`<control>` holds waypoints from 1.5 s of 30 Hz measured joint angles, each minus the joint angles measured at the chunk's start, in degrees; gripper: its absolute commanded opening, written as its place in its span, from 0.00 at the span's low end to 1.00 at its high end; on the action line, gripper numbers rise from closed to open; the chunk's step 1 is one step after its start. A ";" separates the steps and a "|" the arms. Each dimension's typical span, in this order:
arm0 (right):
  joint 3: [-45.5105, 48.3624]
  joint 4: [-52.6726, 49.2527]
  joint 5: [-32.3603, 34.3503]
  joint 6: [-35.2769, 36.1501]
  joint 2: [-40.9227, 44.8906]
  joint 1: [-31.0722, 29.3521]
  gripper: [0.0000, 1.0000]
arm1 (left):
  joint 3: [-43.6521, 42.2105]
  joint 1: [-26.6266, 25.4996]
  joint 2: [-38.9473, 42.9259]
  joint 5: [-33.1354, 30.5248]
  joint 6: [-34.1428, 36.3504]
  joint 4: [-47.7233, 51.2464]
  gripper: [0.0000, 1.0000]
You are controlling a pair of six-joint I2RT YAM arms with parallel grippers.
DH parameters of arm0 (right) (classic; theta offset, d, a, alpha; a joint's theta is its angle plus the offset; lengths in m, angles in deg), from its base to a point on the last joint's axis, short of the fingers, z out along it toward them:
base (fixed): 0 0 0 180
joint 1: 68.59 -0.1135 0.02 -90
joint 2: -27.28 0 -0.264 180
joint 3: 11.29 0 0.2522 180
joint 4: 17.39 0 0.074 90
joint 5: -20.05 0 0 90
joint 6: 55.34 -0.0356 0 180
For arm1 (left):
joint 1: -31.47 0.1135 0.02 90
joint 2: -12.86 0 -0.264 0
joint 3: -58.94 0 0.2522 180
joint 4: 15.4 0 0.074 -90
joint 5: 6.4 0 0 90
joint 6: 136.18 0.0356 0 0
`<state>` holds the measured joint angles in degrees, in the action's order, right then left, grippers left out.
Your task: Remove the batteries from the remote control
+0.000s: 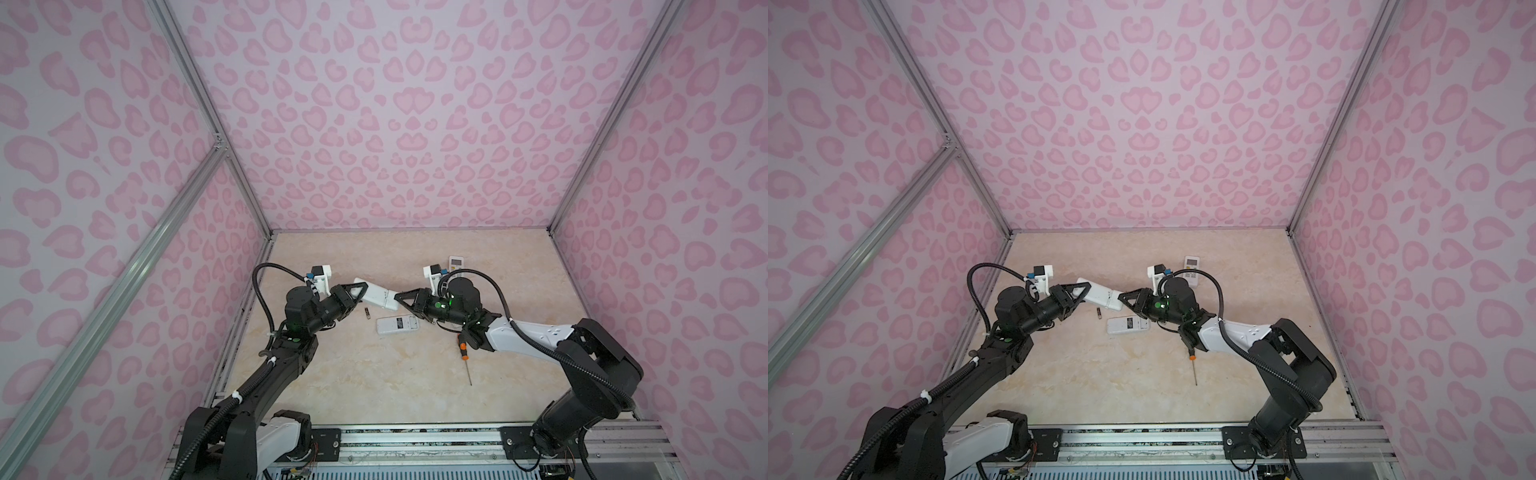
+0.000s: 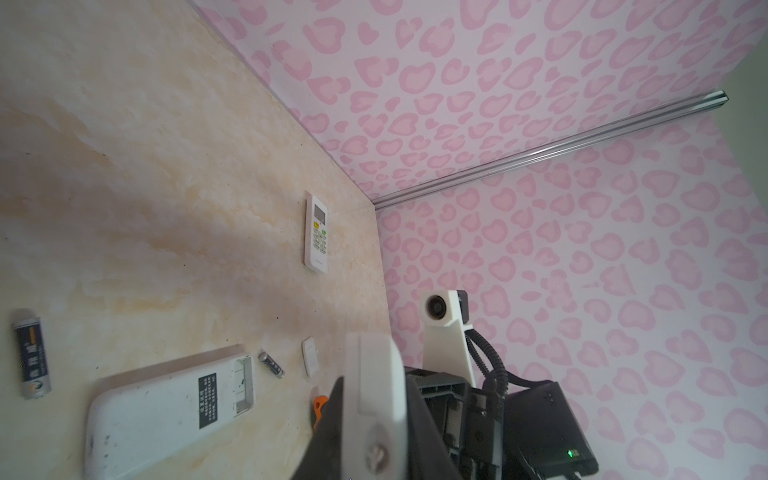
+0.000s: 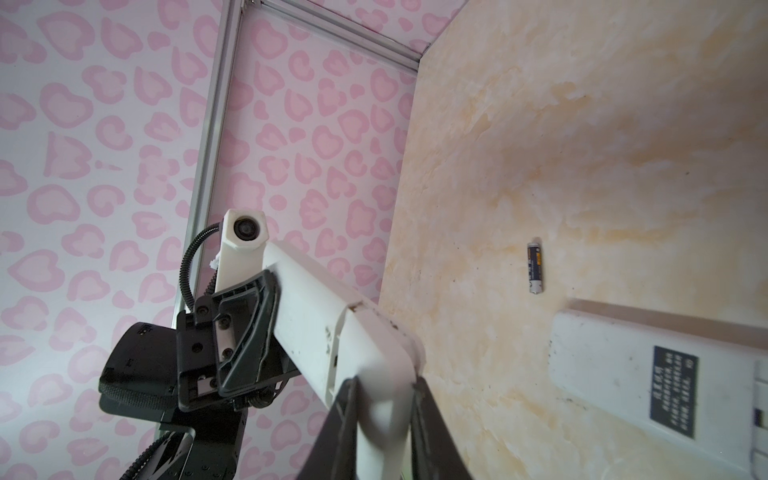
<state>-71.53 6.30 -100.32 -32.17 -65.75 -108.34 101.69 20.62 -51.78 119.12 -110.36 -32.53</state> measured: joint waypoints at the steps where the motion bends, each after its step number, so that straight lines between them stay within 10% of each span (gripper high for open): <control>1: 0.00 -0.02 0.00 0.00 0.04 0.00 0.19 | 0.00 0.00 0.00 0.00 0.02 0.00 0.04; 45: -0.61 5.99 -2.27 -6.25 -1.88 -1.07 0.09 | -0.83 0.31 -2.25 0.48 -0.44 1.07 0.04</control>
<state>-72.14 12.29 -102.59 -38.42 -67.63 -109.41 100.86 20.93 -54.03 119.61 -110.80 -31.46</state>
